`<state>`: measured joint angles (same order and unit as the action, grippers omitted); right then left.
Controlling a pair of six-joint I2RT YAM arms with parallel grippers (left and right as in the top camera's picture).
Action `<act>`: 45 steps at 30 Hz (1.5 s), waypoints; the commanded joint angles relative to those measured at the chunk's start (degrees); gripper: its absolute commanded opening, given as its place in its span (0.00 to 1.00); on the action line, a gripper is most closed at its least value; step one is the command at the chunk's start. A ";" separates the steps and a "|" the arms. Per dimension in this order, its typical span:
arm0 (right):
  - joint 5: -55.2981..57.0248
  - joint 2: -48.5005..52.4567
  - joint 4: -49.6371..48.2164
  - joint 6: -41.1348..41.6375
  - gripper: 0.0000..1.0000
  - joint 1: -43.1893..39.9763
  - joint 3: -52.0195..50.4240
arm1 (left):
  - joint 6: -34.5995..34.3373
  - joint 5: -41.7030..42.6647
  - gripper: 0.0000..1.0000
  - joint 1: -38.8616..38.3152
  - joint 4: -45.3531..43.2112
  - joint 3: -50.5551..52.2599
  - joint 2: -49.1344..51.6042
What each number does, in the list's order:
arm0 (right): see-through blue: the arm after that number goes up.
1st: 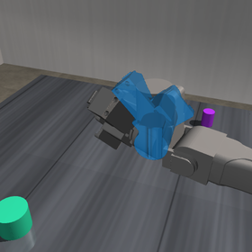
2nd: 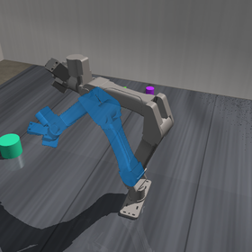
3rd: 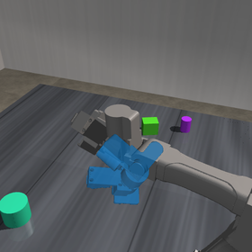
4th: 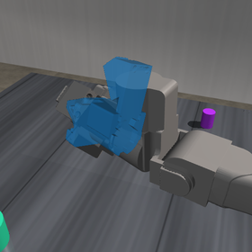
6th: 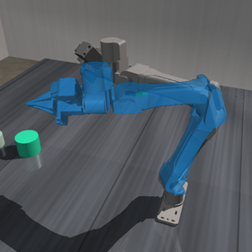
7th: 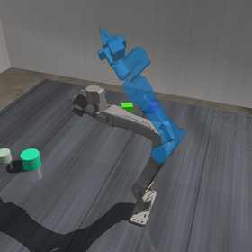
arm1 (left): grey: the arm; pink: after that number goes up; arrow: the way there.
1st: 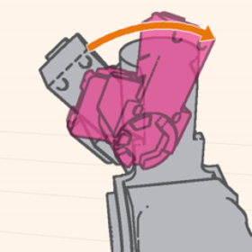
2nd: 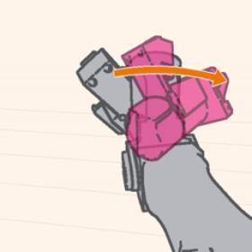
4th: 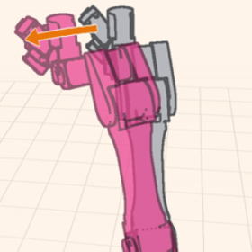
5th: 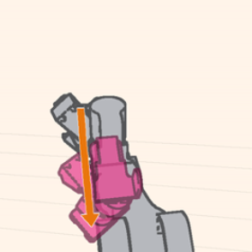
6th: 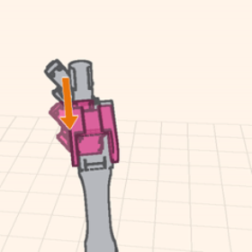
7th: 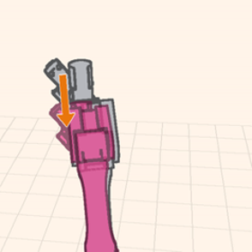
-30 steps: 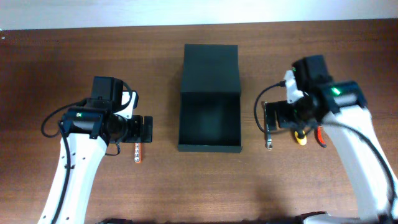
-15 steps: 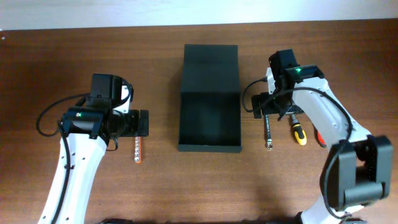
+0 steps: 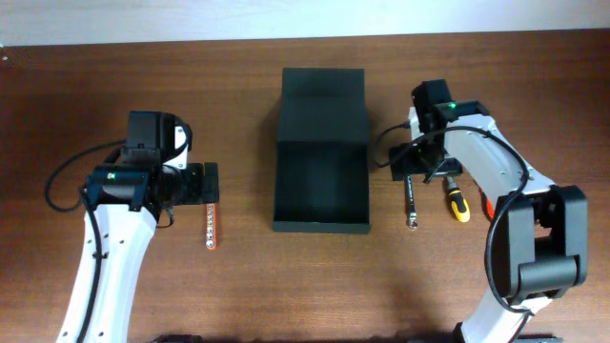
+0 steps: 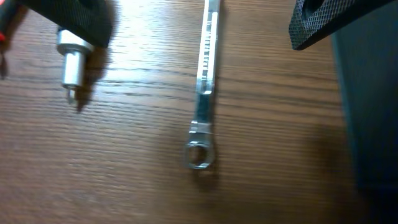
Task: Pack container
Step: 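Lower right gripper onto the silver wrench and close on it, then lift the wrench with right gripper and move it over the box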
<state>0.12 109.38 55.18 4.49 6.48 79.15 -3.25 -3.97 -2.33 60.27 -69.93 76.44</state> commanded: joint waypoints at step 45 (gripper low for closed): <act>-1.25 0.66 -5.20 0.26 0.28 -1.55 -12.15 | 0.22 -0.81 0.99 0.79 -0.72 -0.96 -0.17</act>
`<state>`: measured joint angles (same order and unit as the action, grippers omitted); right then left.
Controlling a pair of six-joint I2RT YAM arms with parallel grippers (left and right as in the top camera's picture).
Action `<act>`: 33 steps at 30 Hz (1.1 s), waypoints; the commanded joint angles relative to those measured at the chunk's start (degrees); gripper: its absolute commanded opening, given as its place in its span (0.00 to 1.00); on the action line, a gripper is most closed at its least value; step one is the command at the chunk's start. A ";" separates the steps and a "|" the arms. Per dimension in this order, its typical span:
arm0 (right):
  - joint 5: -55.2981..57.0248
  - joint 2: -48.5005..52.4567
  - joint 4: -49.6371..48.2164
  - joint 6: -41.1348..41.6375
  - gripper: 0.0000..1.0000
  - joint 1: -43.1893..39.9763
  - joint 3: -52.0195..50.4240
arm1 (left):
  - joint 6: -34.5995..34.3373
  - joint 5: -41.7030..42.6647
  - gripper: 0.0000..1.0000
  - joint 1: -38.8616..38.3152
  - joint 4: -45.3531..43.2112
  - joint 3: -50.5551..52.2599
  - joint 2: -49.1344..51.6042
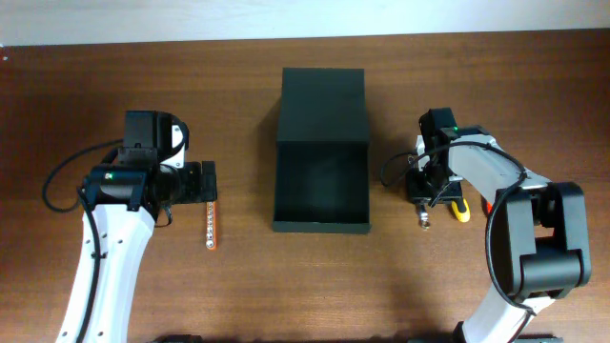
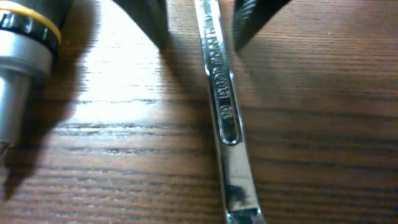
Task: Pack container
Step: 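Lift the wrench with right gripper and move it over the box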
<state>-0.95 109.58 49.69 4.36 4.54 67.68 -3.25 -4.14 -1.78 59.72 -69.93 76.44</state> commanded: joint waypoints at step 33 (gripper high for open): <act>-0.83 -2.86 20.94 -10.49 0.04 3.56 32.26 | -0.22 -0.13 1.00 5.84 0.94 -3.76 -0.17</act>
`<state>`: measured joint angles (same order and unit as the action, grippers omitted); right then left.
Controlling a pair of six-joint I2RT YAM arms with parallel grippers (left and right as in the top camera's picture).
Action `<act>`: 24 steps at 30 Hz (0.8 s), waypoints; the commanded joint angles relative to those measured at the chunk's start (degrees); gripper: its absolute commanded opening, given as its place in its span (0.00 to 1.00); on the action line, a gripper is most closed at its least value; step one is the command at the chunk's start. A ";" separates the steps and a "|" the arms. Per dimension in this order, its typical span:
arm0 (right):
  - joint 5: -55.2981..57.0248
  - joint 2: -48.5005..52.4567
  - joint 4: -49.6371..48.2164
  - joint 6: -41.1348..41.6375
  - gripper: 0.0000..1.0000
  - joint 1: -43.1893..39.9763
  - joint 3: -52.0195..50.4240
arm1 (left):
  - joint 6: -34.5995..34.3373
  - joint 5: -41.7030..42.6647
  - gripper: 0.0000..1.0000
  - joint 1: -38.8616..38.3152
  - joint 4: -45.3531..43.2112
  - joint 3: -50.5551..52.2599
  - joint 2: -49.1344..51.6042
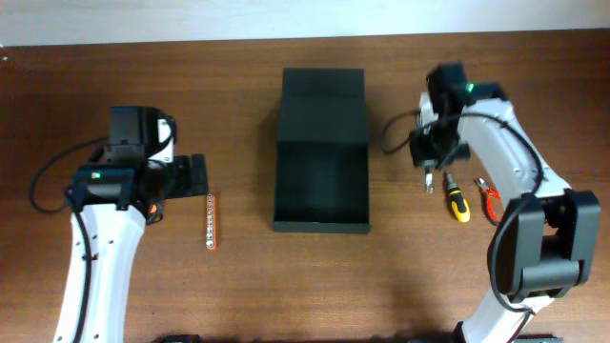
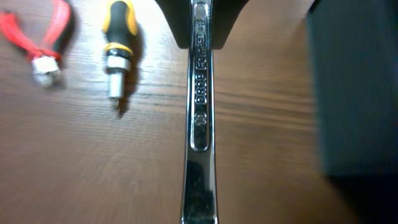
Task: Pack container
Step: 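Lift the wrench with right gripper and move it over the box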
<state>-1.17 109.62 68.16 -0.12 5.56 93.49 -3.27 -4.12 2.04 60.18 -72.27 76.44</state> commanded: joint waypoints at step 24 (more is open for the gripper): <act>-5.75 1.03 2.84 -41.44 0.04 28.48 5.90 | -0.17 1.53 0.99 5.64 1.57 -1.42 -0.17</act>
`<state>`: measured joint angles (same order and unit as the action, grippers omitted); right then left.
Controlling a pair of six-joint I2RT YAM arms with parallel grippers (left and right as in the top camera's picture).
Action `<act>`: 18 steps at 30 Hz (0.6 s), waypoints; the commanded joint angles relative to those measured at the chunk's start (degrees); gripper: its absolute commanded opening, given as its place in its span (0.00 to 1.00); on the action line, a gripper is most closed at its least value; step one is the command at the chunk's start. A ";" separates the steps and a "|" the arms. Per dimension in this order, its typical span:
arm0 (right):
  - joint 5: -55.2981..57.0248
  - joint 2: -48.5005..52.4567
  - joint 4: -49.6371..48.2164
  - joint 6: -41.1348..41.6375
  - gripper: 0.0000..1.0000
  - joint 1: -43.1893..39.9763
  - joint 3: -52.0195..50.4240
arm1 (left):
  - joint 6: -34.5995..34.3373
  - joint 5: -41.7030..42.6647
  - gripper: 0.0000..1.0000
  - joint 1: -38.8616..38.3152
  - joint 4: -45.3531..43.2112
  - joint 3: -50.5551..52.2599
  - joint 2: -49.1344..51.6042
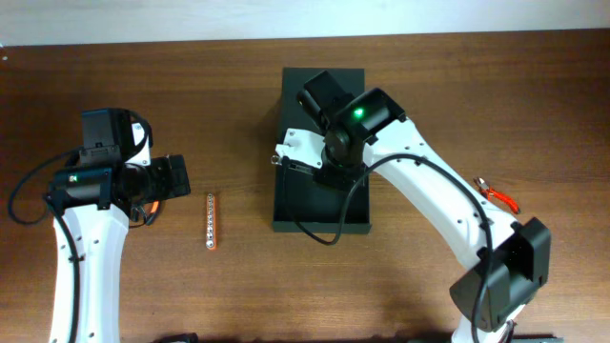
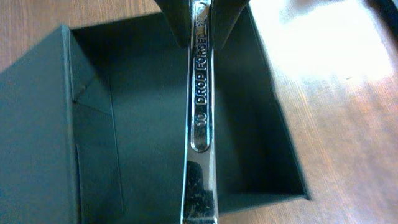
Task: Pack container
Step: 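Lift the wrench with right gripper and move it over the box, then release wrench into the box and raise right gripper away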
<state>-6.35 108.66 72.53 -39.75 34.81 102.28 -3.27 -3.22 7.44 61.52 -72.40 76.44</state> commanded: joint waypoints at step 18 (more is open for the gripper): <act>-1.01 2.29 -16.52 -1.31 0.51 -1.95 -23.08 | -0.15 0.85 0.99 0.24 0.26 -1.29 -0.17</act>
<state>-6.61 111.09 56.45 -40.69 33.08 79.35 -3.29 -3.20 7.44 61.67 -72.44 76.44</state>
